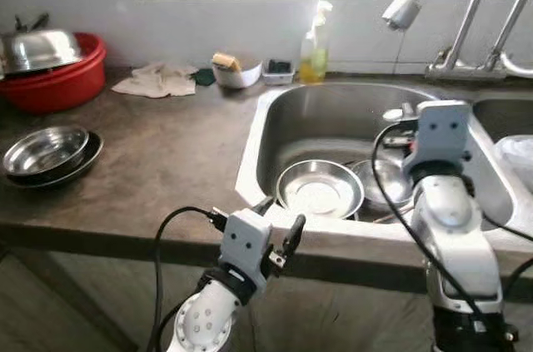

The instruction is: Kitchen organization

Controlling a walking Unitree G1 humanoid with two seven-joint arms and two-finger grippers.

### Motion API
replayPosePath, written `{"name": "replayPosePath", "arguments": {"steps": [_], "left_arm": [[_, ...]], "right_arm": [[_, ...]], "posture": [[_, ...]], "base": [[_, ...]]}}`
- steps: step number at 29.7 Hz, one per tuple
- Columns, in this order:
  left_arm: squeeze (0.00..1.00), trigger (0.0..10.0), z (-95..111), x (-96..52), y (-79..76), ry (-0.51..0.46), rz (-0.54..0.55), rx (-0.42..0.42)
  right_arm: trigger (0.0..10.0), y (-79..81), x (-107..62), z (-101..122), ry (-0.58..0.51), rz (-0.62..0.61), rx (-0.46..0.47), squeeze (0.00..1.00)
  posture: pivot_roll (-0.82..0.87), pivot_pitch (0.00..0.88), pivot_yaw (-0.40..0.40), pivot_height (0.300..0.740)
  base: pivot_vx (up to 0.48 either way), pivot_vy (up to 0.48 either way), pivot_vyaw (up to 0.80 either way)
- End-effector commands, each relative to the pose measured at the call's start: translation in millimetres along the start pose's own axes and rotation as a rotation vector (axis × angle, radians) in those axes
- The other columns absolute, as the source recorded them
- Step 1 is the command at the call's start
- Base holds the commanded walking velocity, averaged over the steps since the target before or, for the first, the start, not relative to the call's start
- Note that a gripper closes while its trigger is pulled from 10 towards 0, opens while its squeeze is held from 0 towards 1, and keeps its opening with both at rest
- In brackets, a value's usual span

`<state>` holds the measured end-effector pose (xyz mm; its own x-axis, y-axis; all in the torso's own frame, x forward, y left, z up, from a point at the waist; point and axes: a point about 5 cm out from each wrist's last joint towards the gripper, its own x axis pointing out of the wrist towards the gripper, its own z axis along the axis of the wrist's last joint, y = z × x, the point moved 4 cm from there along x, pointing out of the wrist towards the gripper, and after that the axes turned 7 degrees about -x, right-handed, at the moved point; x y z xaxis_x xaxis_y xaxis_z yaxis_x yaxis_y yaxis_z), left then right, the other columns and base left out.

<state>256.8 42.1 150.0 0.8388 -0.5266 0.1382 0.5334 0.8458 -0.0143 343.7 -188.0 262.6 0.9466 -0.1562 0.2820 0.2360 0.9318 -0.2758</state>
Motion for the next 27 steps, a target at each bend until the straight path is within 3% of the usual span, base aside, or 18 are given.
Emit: {"name": "replayPosePath", "arguments": {"steps": [1,14,27], "left_arm": [[0.0,10.0,-3,-3.1,7.1,0.019,0.026,0.0],[0.0,10.0,-3,-8.5,1.8,0.028,0.02,-0.011],[0.0,10.0,-1,-13.0,-1.0,0.026,0.035,-0.017]], "right_arm": [[10.0,6.2,7.2,-12,0.076,0.035,-0.013,0.0],[10.0,17.5,40.2,-74,0.398,0.154,-0.101,0.0],[10.0,26.1,48.9,-100,0.515,0.224,-0.13,0.0]], "posture": [[0.19,0.073,-0.008,0.74],[0.21,0.096,-0.02,0.74],[0.22,0.13,-0.036,0.74]], "base": [[0.0,0.0,0.0],[0.0,0.0,0.0],[0.0,0.0,0.0]]}}
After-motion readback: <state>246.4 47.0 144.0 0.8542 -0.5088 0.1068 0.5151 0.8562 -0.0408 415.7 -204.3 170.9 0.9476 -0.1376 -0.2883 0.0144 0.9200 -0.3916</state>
